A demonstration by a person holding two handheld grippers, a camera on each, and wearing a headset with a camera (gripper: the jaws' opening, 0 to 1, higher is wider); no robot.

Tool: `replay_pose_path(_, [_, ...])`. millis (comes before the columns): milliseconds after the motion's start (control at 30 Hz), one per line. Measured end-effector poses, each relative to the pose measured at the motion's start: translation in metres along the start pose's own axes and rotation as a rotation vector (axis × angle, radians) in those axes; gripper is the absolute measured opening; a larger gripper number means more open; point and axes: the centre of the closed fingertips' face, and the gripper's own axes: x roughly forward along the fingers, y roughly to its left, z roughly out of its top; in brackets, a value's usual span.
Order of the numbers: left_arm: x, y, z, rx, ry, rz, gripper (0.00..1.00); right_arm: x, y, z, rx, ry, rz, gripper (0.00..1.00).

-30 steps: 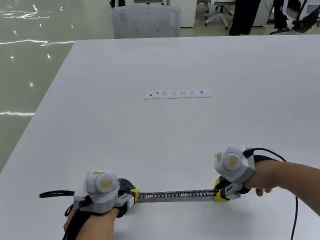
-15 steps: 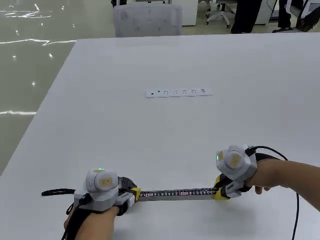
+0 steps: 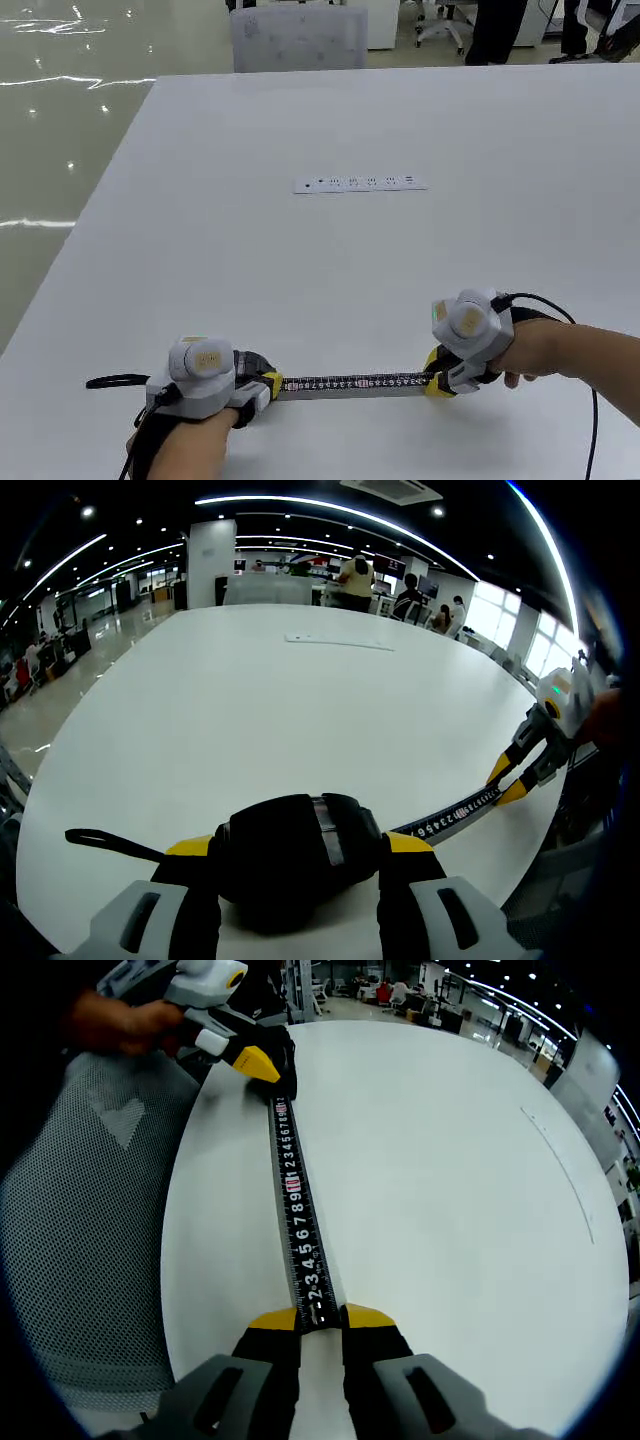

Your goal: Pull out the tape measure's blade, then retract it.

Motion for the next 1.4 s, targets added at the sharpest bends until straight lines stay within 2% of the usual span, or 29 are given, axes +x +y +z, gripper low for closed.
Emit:
replay_pose_path(433, [0.0, -0.001, 0.0, 0.0, 0.003, -0.015, 0.6, 0.002, 0.001, 0.004, 0.0, -0.009, 0.003, 0.14])
replay_pose_path(1400, [0.0, 0.0, -0.001, -0.001, 0.012, -0.031, 0.6, 0.011, 0.006, 0.023, 0.006, -0.043, 0.023, 0.14])
